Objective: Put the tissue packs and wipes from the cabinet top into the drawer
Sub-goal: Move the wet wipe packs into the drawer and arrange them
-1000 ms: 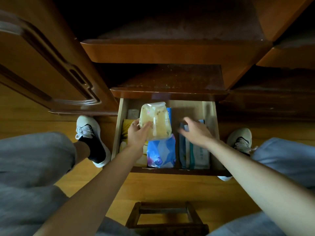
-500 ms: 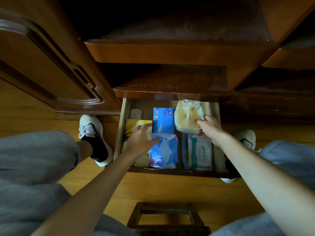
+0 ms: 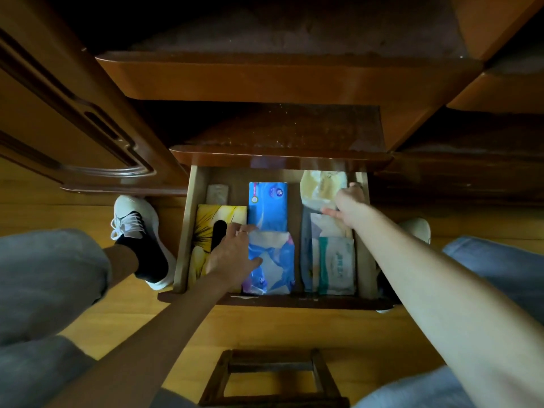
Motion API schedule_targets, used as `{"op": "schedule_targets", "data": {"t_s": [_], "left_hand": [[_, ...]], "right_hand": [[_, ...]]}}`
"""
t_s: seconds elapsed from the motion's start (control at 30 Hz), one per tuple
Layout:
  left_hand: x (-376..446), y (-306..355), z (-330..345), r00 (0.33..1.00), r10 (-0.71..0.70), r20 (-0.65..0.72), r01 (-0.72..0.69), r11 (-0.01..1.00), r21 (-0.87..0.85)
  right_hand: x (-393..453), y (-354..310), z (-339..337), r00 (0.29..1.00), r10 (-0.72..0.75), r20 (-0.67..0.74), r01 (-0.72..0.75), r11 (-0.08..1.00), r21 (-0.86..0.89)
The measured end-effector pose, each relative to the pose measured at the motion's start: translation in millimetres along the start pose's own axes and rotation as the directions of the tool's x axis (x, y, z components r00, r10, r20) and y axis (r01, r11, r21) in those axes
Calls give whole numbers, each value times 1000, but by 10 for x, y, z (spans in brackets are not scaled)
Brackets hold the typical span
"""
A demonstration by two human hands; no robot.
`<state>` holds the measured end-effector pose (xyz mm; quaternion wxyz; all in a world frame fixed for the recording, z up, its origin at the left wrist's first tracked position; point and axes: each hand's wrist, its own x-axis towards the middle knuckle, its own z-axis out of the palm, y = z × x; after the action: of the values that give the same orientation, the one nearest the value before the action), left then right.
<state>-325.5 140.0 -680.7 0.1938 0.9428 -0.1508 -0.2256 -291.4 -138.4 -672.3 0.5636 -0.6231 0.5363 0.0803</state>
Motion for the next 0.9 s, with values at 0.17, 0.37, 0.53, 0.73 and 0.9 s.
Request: {"op": "schedule_targets", "data": {"t_s": [0.17, 0.37, 0.53, 0.73, 0.9], "left_hand": [[91, 2, -66, 994, -110, 23, 111, 993, -33], [269, 65, -260, 971, -235, -34, 222, 951, -214], [291, 70, -342, 908, -373, -191, 275, 874, -401], [181, 172, -337, 853, -498, 154, 417, 475, -775], [198, 4, -516, 752, -554, 358, 504, 133, -854]], "right_hand": [[206, 55, 96, 998, -10, -61, 5, 997, -78], [71, 116, -3, 1000, -15, -19, 14, 1000, -14], [-149, 214, -217, 988, -76, 137, 70, 996, 46], [-641, 443, -90, 863, -226, 452, 258, 966, -10], [-814, 441, 193, 728, -467, 502, 617, 765, -184]]}}
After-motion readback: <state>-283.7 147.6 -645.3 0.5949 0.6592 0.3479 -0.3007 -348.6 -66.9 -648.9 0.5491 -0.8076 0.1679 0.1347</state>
